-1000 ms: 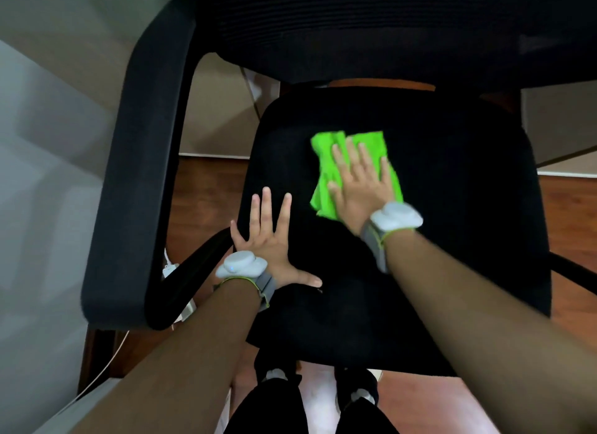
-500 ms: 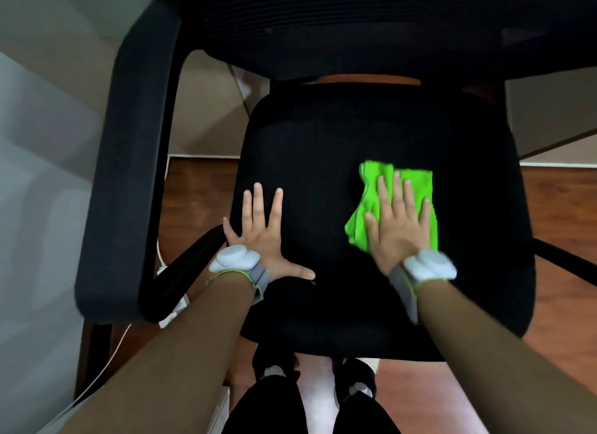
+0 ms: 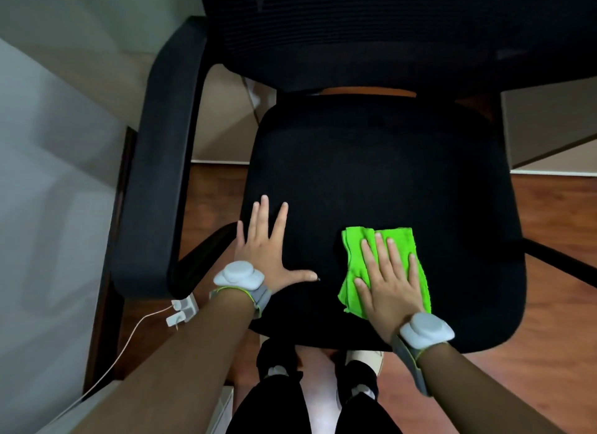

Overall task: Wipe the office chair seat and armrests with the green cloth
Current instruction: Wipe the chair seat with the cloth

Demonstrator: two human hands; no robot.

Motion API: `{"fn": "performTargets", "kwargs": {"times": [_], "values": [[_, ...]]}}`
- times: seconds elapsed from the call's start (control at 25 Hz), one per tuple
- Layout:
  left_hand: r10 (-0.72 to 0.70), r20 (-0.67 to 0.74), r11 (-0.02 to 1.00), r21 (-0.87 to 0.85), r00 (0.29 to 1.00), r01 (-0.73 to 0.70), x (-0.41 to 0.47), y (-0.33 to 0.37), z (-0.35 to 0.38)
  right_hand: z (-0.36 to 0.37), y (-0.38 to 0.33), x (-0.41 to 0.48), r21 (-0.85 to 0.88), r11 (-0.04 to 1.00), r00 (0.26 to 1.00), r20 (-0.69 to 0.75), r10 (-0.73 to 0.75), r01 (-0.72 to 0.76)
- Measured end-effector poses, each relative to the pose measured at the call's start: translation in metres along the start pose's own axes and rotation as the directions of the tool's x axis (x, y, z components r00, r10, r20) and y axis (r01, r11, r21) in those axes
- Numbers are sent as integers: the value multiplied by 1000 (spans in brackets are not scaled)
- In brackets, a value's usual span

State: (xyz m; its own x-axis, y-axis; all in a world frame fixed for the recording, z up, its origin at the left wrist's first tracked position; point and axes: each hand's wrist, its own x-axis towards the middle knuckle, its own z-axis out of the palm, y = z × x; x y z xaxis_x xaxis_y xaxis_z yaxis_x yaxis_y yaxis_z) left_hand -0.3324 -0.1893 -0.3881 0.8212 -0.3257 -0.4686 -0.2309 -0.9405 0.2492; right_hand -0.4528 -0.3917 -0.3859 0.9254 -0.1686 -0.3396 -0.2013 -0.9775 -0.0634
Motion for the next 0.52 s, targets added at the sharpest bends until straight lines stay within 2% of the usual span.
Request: {"fn": "performTargets", "kwargs": {"times": [0.16,0.32,0.52], "values": [[95,48,993,72,994,-98,-13,-16,10,3,-8,0,39,999,1000,17,-9,8],[83,15,993,84,996,-84,-11,-17,15,8,-37,9,15,997,998,-7,-70,70],[88,5,991,99,996,-88,-10,-16,16,1,-52,59,96,994,998,4,-60,59]]}}
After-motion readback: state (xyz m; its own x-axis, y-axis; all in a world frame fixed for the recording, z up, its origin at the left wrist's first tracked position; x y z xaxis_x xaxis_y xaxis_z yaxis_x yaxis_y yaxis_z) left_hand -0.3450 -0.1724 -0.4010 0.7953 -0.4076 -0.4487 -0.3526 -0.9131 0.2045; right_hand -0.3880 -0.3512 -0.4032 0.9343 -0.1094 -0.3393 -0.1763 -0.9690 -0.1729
